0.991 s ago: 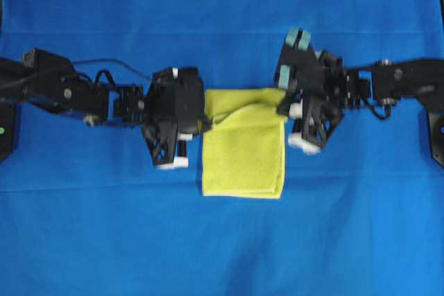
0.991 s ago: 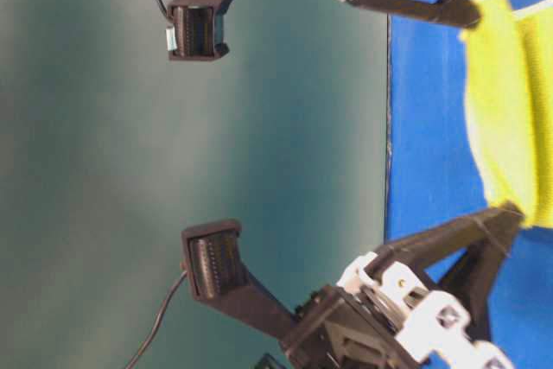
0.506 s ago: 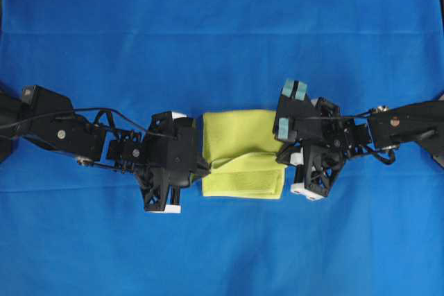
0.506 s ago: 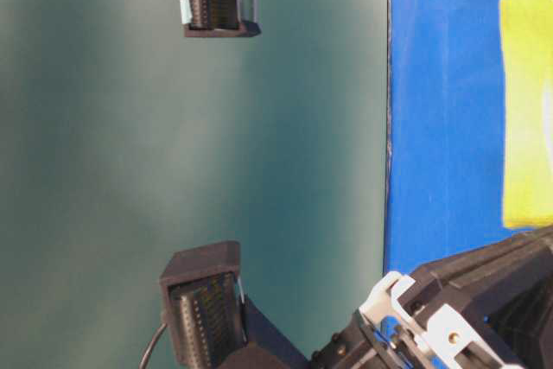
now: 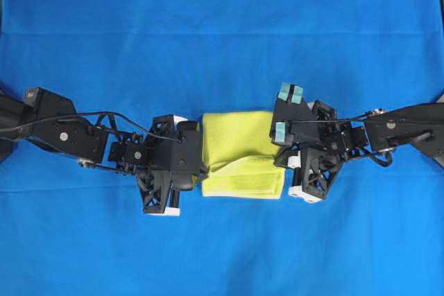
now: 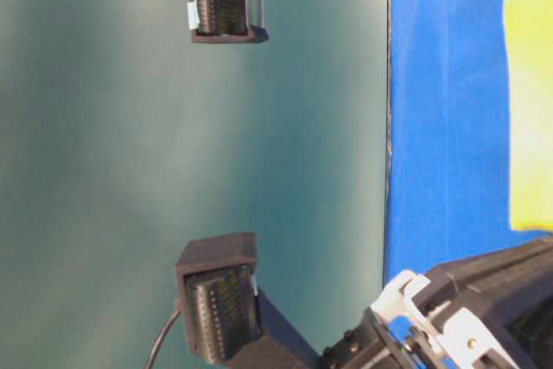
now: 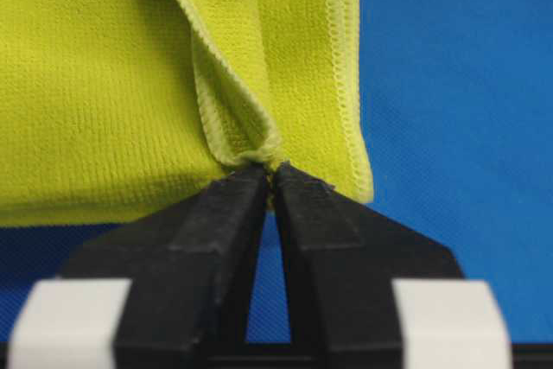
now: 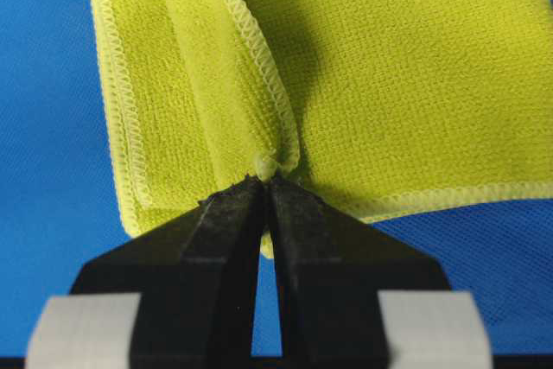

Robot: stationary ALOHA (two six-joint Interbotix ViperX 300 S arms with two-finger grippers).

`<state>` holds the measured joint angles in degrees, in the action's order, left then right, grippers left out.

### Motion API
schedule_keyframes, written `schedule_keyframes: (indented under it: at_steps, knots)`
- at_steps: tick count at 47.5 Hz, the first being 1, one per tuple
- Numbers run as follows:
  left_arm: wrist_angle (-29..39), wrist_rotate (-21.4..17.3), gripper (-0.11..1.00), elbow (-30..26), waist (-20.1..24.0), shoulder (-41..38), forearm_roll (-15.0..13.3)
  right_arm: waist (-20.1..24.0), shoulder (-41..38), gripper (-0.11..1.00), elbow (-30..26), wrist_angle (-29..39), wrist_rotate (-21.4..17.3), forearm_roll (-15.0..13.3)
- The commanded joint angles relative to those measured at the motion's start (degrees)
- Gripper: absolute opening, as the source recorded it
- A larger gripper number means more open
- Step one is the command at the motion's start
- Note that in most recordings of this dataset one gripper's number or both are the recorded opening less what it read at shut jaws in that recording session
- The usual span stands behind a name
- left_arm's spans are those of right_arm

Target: Fold the yellow towel.

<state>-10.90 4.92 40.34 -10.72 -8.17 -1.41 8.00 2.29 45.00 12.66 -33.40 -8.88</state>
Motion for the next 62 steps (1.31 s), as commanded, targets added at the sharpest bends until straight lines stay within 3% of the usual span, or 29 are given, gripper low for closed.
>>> schedule_keyframes:
  at_steps: [1, 5, 11, 14, 20, 25, 33, 43, 51, 62]
  knots:
    - [-0.2, -0.2, 0.12, -1.0, -0.4, 0.8, 0.0, 0.4, 0.2, 0.06, -1.2, -0.5, 0.1, -0.1]
    - [-0.3, -0.2, 0.17, -1.0, -0.3, 0.8, 0.0, 0.8, -0.1, 0.12, -1.7, -0.5, 0.1, -0.1]
    - [-0.4, -0.2, 0.26, -1.1, -0.4, 0.9, 0.0, 1.7, -0.3, 0.50, -2.2, -0.3, 0.2, -0.1]
    - [-0.2, -0.3, 0.33, -1.0, -0.4, 1.1, -0.1, 1.9, 0.0, 0.62, -2.5, 0.0, 0.1, -0.1]
    - [0.1, -1.0, 0.54, -0.6, -0.3, 3.1, 0.0, 2.4, 1.8, 0.55, -3.0, 1.0, 0.4, -0.1]
    - [1.8, -1.2, 0.63, -0.2, -0.2, 6.0, 0.0, 2.5, 4.5, 0.55, -3.5, 3.0, 0.4, -0.1]
    - [4.1, -1.7, 0.62, 1.4, 0.6, 12.9, 0.0, 2.7, 11.2, 0.55, -4.7, 7.1, 1.1, -1.3]
    - [4.0, -5.6, 0.62, 4.7, 1.2, 21.3, 0.0, 2.4, 19.2, 0.55, -3.7, 10.6, 0.8, -7.8]
    - [3.0, -7.0, 0.62, 8.4, 2.1, 27.7, 0.0, 1.4, 25.3, 0.55, -0.4, 9.9, 0.5, -12.0]
    - [0.6, -7.1, 0.62, 17.2, 3.0, 40.2, 0.0, -0.1, 36.2, 0.55, 7.3, 4.6, 0.5, -15.4]
